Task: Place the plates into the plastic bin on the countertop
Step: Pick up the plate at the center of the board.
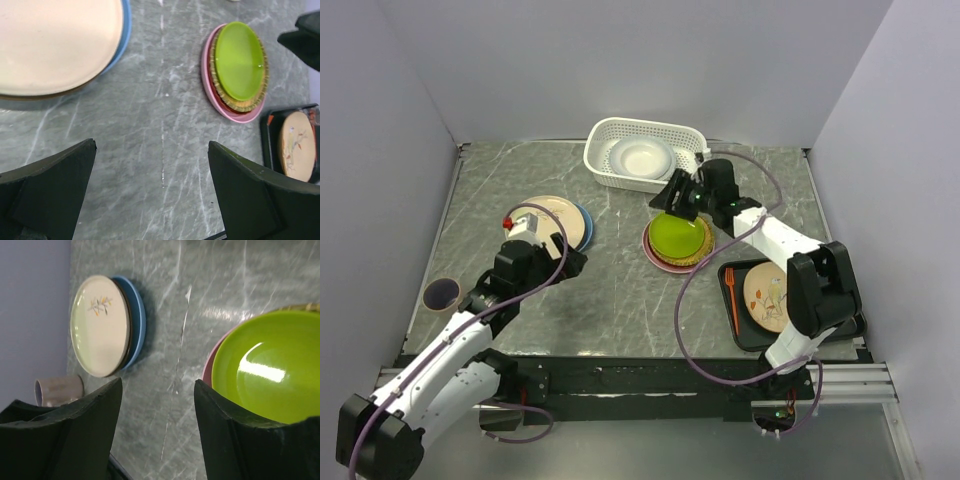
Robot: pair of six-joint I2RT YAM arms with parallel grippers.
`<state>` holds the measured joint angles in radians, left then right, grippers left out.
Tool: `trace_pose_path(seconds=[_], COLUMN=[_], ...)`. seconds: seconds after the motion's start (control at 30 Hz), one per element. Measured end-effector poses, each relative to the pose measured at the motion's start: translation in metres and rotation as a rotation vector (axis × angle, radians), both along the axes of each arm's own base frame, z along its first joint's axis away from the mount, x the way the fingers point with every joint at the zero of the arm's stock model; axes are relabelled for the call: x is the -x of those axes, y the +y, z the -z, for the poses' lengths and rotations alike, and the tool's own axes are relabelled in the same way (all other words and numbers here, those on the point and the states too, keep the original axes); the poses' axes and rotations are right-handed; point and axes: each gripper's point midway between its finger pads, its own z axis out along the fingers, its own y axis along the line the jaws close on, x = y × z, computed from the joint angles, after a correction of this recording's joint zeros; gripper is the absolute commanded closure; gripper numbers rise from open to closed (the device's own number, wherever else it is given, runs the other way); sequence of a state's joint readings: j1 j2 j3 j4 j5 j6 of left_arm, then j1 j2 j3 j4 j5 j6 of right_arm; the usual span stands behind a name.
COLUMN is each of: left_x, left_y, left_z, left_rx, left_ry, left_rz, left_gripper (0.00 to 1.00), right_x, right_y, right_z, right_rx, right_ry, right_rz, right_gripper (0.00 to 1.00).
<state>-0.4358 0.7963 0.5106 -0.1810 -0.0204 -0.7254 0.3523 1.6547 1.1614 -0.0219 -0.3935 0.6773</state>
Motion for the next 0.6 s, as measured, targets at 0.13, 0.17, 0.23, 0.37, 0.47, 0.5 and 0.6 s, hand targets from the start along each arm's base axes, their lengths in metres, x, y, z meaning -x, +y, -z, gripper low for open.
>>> trace_pose_path(seconds=[0.13,0.17,0.23,0.37,0.47,0.5,0.6], left_x=[-0.001,-0.002,-0.004,-0.011,-0.015,-0.017,-0.022], left_y=[0.01,0.012,0.016,0.029,0.04,0.045,0.056], left_z=[0.006,0.006,0.005,0.007,0.011,0.013,0.018], left_rx=[-0.016,-0.016,-0.015,-0.014,-0.016,-0.015,-0.014], left_ry=[0.023,0.022,0.022,0.028,0.045,0.053,0.071], left_rz=[-0.038,-0.044,-0.061,-0.107,-0.141,-0.153,-0.189], left_gripper=[0.01,0.01,0.01,0.01,0.01,0.01,0.01], right_x=[0.014,0.016,0.022,0.033,0.04,0.042,0.049], right_y=[0.008,0.008,0.006,0.003,0.003,0.003,0.006], right_z=[0.014,0.015,0.018,0.019,0.017,0.016,0.015], right_rx=[-0.003,-0.007,-0.01,-0.022,-0.03,-0.032,-0.036], right_ry=[0.027,0.026,0.029,0.028,0.021,0.019,0.012], right_rz=[-0.03,-0.03,-0.031,-0.031,-0.035,-0.037,-0.048], right_gripper=[0.34,0.34,0.34,0.35,0.36,0.37,0.37])
